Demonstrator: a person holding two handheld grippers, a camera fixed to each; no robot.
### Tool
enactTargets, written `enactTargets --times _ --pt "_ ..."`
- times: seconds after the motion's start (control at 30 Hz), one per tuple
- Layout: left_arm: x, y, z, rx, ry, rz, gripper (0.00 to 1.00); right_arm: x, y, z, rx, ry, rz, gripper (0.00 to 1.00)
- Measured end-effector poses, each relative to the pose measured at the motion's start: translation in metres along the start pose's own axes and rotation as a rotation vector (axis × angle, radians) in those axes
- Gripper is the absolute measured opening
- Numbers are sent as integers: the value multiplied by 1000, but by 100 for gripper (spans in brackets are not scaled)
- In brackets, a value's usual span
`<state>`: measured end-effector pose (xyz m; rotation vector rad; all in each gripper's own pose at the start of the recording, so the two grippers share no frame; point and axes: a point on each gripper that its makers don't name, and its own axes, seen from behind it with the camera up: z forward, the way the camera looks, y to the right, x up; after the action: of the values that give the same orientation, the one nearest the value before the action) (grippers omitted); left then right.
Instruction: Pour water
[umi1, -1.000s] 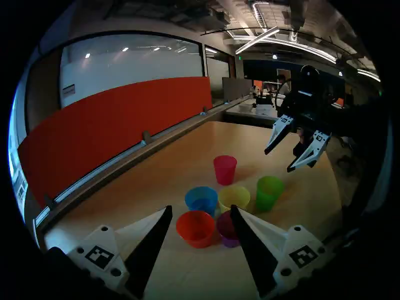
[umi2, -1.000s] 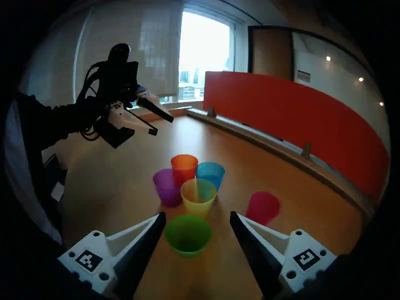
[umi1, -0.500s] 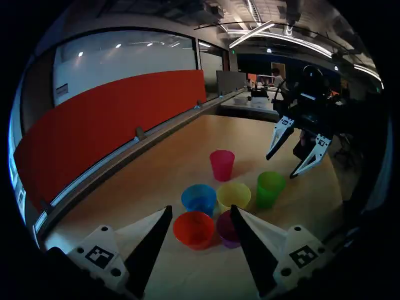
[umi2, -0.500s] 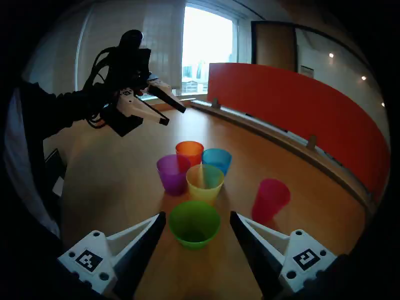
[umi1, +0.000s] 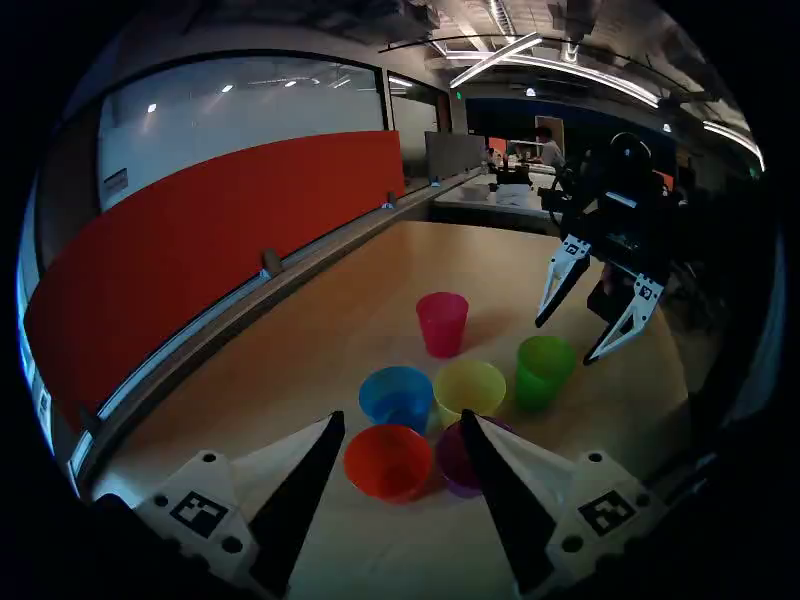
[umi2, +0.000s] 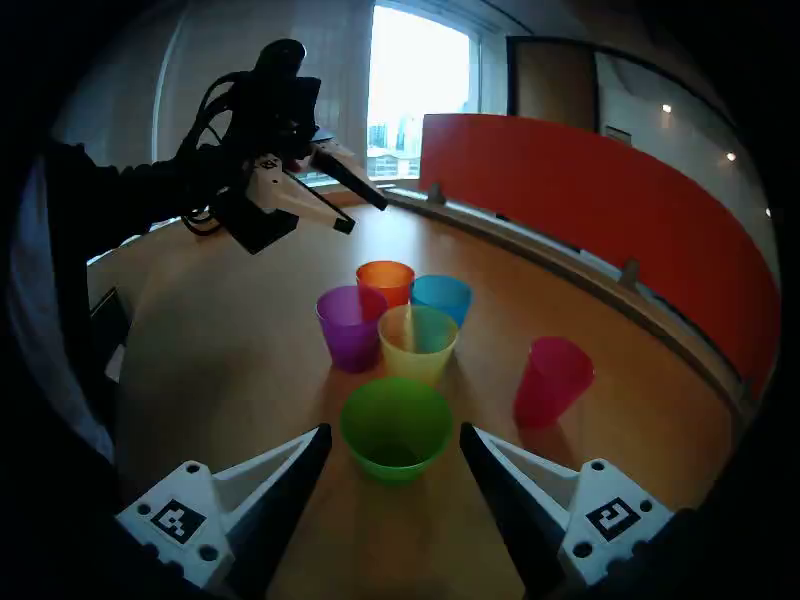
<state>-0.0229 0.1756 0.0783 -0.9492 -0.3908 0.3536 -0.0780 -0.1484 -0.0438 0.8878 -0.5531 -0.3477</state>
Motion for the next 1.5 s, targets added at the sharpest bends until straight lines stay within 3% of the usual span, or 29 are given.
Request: enactTargets --times 1.2,1.5 --pt "-6 -1 17 -29 -25 28 85 -15 1 44 32 -8 -13 99" --pt "-7 -2 23 -42 -38 34 85 -16 4 45 33 -1 -13 92"
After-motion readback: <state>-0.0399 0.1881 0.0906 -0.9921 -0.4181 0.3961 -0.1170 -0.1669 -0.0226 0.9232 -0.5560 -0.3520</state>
